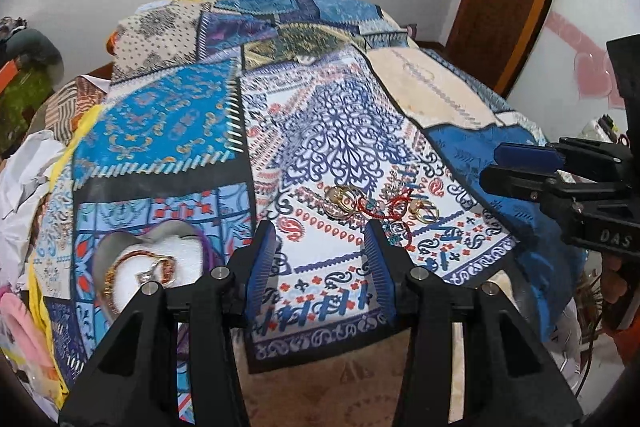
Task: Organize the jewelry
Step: 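Grasp a gold ring with the left gripper while the right gripper grasps another gold ring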
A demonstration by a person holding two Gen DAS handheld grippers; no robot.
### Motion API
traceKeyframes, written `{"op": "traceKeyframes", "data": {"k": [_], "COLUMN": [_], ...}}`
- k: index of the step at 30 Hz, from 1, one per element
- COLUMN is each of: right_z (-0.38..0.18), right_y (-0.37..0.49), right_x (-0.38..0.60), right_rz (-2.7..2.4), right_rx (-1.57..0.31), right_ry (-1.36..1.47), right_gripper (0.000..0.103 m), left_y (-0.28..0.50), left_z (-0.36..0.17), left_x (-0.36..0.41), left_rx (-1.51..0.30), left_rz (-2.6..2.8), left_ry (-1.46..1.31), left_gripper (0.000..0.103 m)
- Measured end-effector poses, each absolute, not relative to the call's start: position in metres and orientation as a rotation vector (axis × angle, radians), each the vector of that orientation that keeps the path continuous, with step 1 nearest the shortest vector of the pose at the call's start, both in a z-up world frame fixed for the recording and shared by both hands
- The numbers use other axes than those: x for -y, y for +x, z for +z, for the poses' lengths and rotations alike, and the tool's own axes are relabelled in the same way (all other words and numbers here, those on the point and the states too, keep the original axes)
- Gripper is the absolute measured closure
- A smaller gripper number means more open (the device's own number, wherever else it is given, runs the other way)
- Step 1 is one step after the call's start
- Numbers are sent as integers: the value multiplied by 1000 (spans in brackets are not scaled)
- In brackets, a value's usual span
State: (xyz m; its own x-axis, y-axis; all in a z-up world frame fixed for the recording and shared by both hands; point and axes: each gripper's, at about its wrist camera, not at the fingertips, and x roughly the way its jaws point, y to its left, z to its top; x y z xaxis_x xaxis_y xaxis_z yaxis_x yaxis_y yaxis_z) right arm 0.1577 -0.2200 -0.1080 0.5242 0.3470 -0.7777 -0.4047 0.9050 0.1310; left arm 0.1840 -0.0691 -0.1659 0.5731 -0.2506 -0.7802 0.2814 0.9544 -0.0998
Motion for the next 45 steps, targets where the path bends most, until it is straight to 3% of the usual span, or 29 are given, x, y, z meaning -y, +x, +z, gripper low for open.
{"op": "traceKeyframes", "data": {"k": [4, 18, 21, 25, 27, 31, 45], "right_z": [-115, -130, -131, -135, -137, -138, -121], "right_y": [156, 154, 156, 156, 156, 159, 152], "right_x": [212, 187, 185, 181, 178, 176, 184], "right_rz": [456, 578, 597, 604, 606, 603, 581], "right_rx": [-902, -927, -932, -931, -928, -928, -896], "right_ry": [-126, -178, -168, -164, -171, -173, -142], "right_gripper": [67, 67, 67, 68, 70, 86, 87], "left_y": [191, 210, 212, 211, 210, 205, 177], "left_z": [-175, -183, -184, -184, -183, -178, -140], "left_x": [71, 79, 78, 76, 75, 73, 73], "left_rx": [-929, -918, -911, -908, -912, -910, -821], "left_rz": [-327, -374, -365, -371, -369, -365, -367], "left_ry": [32, 5, 1, -4, -9, -13, 9], "left_gripper": [65, 67, 78, 82, 82, 82, 82]}}
